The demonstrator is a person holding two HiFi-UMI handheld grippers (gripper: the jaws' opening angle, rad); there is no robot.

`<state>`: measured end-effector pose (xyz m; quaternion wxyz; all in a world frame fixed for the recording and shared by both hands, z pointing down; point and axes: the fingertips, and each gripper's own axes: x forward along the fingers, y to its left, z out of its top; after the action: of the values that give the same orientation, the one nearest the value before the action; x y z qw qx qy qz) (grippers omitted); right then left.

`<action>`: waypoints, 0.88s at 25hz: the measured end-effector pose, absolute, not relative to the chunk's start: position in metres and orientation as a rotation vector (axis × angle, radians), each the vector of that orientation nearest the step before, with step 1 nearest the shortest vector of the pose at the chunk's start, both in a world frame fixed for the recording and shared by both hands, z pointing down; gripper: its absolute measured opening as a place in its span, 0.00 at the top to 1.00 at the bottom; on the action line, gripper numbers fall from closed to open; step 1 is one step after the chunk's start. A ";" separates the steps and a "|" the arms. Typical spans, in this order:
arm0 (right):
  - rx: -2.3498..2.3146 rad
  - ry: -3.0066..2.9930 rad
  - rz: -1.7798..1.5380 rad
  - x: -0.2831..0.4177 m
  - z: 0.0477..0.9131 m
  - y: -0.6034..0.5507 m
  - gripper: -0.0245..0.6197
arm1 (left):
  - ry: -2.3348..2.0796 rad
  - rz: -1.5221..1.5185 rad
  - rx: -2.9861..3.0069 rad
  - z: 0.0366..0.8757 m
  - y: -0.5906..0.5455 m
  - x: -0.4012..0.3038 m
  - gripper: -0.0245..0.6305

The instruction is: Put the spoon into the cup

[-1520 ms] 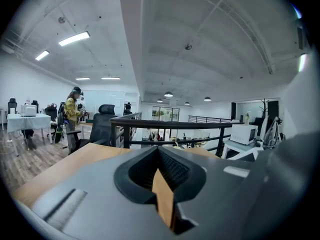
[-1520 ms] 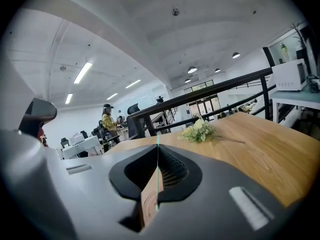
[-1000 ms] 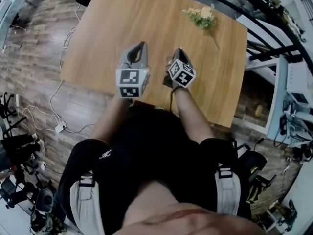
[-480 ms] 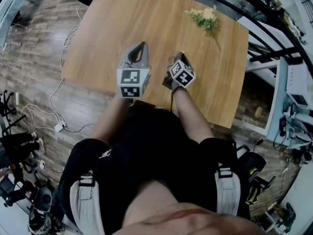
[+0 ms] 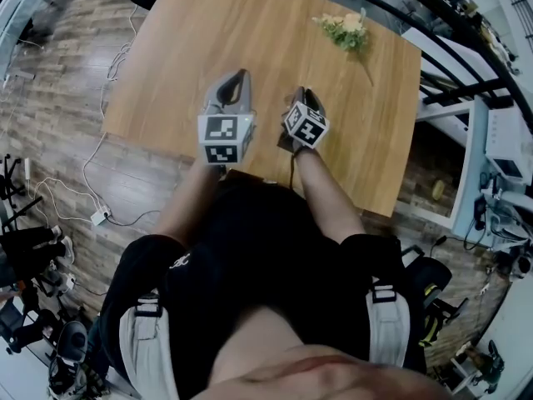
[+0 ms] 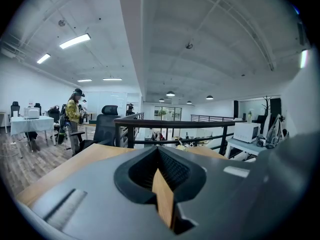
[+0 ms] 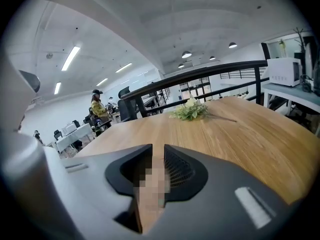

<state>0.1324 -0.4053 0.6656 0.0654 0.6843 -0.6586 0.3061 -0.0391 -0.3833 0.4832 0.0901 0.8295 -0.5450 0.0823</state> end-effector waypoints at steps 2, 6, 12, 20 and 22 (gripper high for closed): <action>2.072 -1.980 0.918 0.137 0.665 -0.404 0.85 | -1.616 0.235 2.470 0.482 -0.383 -0.036 0.94; 2.096 -1.968 0.908 0.144 0.662 -0.402 0.90 | -1.606 0.231 2.476 0.482 -0.383 -0.033 0.94; 2.074 -2.046 0.832 0.143 0.645 -0.401 0.96 | -1.590 0.218 2.485 0.480 -0.385 -0.027 0.94; 2.044 -2.208 0.510 0.136 0.585 -0.403 0.96 | -1.561 0.193 2.493 0.478 -0.389 -0.019 0.94; 2.058 -2.235 0.491 0.137 0.569 -0.403 0.96 | -1.547 0.191 2.503 0.476 -0.389 -0.014 0.94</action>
<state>0.1372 -0.4026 0.5688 0.0320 0.6684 -0.7258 0.1596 -0.0138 -0.3892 0.4760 0.0961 0.8450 -0.5221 0.0645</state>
